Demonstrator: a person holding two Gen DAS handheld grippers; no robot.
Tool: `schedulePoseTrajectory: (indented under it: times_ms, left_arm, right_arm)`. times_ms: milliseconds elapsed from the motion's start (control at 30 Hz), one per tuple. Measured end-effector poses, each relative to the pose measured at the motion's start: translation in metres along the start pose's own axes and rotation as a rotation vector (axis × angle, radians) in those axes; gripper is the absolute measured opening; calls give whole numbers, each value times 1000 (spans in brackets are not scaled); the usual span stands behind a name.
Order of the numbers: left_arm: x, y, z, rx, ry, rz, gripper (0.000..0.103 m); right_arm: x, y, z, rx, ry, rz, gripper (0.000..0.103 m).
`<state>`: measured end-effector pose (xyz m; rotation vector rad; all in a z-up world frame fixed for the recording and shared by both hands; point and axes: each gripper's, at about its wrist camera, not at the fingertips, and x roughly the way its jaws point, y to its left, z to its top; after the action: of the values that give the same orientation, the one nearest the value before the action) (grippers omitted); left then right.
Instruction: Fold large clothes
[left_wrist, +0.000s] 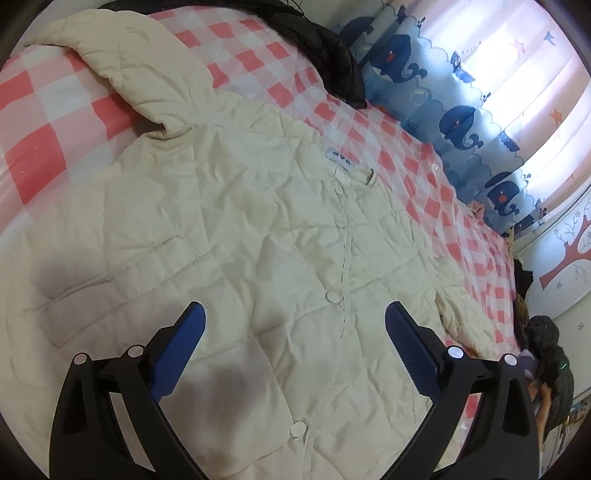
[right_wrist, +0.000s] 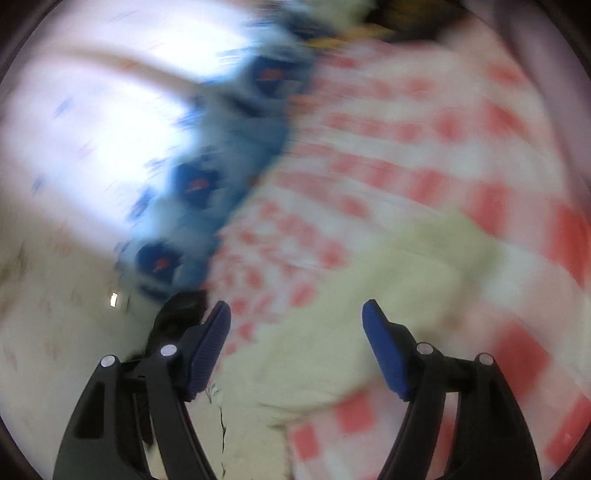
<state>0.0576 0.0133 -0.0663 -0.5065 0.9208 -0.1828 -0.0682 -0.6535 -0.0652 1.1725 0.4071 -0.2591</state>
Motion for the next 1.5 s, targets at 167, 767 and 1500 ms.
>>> schedulePoseTrajectory:
  times_ms: [167,767,1500]
  left_arm:
    - [13,-12,-9,59,18,32,94]
    - [22,-19,-18,98,50,37,94]
    - [-1,-14,-8,26,26,-8,94]
  right_arm:
    - [19,-73,9,135,23,-28,71]
    - [77,-79,35,95,-73,-129,21]
    - [129,343,-99,-446,35,415,19]
